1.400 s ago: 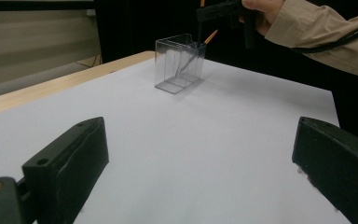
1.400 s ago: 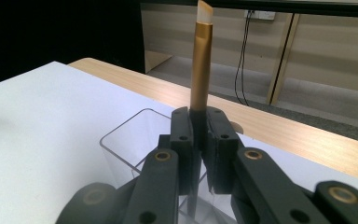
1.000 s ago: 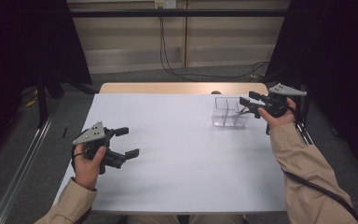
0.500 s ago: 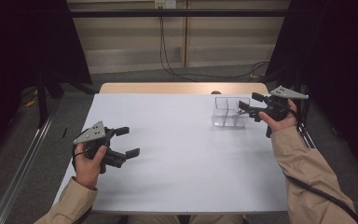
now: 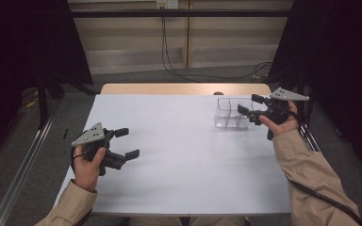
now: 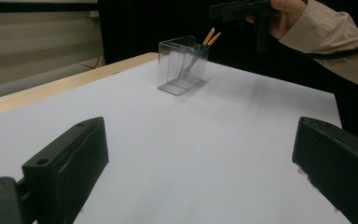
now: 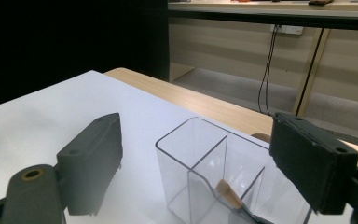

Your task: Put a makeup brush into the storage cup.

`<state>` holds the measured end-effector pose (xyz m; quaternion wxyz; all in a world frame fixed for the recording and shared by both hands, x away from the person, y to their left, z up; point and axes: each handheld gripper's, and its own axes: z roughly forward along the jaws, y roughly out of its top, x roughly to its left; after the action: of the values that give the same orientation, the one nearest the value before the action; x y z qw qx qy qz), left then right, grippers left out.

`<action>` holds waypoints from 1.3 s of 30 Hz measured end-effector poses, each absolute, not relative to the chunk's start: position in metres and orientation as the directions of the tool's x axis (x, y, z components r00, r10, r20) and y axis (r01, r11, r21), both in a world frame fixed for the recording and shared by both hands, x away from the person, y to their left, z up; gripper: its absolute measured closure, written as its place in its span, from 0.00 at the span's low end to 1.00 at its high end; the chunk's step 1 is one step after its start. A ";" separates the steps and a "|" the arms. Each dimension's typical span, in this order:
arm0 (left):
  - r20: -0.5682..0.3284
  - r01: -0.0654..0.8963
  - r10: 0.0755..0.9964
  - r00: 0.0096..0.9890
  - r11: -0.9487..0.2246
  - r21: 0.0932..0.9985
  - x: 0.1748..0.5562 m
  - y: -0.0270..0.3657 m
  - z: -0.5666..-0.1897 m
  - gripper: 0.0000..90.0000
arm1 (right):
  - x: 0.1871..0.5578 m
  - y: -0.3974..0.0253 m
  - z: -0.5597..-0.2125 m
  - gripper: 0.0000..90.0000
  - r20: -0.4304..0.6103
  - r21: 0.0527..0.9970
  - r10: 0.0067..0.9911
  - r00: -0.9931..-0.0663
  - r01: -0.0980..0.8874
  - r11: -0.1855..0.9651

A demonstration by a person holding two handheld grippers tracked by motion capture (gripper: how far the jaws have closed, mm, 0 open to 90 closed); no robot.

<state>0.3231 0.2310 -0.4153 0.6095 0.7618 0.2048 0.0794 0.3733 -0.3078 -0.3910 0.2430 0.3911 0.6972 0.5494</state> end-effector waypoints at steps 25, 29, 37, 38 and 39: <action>-0.128 0.207 0.395 0.910 -0.163 0.965 0.326 0.228 -0.414 0.04 | 0.341 -0.300 -0.399 0.16 0.113 0.958 0.775 -0.622 0.275 0.081; -0.131 0.209 0.397 0.909 -0.161 0.965 0.325 0.228 -0.414 0.04 | 0.336 -0.299 -0.400 0.16 0.108 0.959 0.771 -0.628 0.270 0.086; -0.126 0.205 0.399 0.908 -0.161 0.965 0.325 0.229 -0.414 0.04 | 0.323 -0.297 -0.405 0.15 0.096 0.959 0.754 -0.650 0.262 0.104; -0.127 0.205 0.399 0.908 -0.161 0.966 0.325 0.229 -0.414 0.04 | 0.322 -0.297 -0.405 0.15 0.098 0.959 0.753 -0.651 0.263 0.103; -0.127 0.206 0.399 0.908 -0.160 0.965 0.325 0.229 -0.414 0.04 | 0.320 -0.297 -0.405 0.15 0.098 0.959 0.751 -0.653 0.264 0.103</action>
<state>0.3252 0.2291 -0.4142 0.6166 0.7576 0.1994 0.0782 0.3202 -0.2972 -0.4054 0.2151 0.3569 0.7109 0.5665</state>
